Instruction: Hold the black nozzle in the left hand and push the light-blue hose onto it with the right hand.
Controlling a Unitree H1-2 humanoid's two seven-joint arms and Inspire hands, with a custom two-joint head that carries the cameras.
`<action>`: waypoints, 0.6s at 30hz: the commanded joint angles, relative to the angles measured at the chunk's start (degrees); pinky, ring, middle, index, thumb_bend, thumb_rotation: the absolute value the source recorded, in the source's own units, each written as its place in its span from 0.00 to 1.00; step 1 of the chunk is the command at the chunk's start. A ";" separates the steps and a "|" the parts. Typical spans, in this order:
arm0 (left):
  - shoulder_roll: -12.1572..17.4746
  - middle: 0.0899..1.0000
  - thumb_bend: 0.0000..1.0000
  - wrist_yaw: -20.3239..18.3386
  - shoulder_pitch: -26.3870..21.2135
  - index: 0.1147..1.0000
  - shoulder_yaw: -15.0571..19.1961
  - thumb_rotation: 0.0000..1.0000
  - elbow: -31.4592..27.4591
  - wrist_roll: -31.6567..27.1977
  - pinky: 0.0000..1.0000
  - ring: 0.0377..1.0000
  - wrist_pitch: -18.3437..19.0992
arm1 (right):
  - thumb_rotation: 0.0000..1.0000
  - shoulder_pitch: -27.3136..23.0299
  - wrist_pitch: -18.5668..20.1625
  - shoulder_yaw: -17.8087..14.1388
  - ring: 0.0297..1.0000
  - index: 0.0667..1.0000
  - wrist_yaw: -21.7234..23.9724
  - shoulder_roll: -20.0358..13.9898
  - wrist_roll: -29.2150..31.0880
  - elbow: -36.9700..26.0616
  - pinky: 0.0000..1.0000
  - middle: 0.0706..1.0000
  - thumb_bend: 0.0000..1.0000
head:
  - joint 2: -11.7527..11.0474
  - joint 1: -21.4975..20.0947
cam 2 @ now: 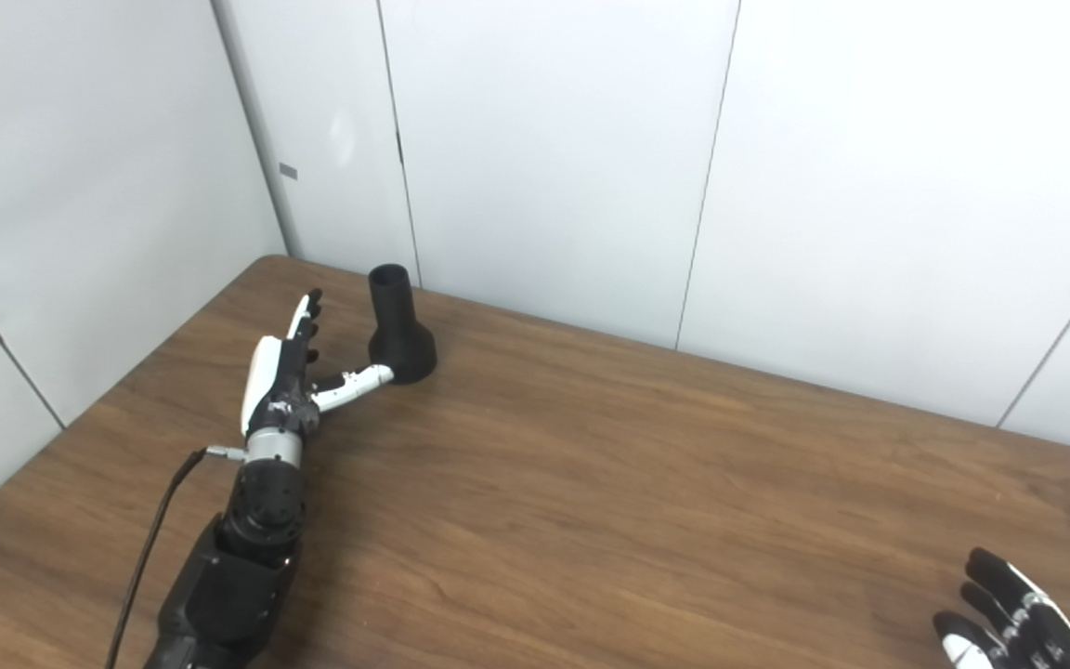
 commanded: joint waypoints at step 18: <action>7.29 0.96 1.00 -7.76 -4.57 0.96 -9.80 0.43 5.27 2.52 1.00 1.00 4.59 | 0.00 -0.73 0.56 -1.12 0.84 0.74 -0.06 -1.01 1.81 -2.94 0.75 0.82 0.14 | 0.37 -0.45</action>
